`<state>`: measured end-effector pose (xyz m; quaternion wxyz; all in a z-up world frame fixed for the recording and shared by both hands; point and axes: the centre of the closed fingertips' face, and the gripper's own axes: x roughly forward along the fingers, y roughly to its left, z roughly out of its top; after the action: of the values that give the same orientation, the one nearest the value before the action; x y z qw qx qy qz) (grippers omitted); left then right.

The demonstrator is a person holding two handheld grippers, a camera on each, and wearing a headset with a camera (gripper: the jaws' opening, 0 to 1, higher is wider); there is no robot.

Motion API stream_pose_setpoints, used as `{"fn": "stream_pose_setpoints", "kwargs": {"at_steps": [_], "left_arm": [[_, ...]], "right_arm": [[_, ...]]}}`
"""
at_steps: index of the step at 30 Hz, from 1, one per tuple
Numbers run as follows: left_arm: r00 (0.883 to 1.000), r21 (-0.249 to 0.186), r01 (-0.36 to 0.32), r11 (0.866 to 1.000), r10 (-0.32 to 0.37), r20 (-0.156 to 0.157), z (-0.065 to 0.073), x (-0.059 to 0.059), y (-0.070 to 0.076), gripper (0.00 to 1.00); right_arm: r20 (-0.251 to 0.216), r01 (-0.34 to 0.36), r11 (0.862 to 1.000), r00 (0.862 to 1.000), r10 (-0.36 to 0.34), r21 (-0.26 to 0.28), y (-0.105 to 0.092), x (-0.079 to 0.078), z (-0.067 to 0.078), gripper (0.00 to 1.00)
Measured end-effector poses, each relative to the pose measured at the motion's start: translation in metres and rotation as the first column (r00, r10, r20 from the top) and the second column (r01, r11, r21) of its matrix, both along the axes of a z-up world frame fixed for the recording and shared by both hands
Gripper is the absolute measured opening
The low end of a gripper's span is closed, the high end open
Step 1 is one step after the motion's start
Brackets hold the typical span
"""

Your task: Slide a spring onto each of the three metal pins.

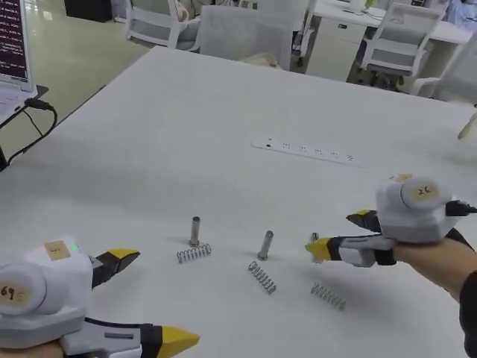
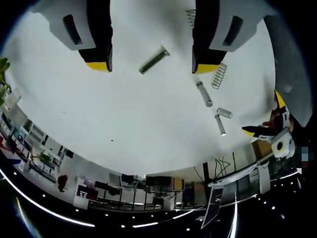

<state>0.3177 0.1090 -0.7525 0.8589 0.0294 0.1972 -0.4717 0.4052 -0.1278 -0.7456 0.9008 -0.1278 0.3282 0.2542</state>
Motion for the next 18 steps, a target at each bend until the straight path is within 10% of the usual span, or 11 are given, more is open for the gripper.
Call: {"fn": "stream_pose_setpoints", "kwargs": {"at_steps": [18], "left_arm": [[1.000, 0.001, 0.002, 1.000, -0.002, -0.004, 0.000, 0.000, 0.001, 0.92]], "right_arm": [[-0.085, 0.053, 0.998, 0.995, -0.055, -0.026, 0.002, 0.008, -0.016, 0.45]]}}
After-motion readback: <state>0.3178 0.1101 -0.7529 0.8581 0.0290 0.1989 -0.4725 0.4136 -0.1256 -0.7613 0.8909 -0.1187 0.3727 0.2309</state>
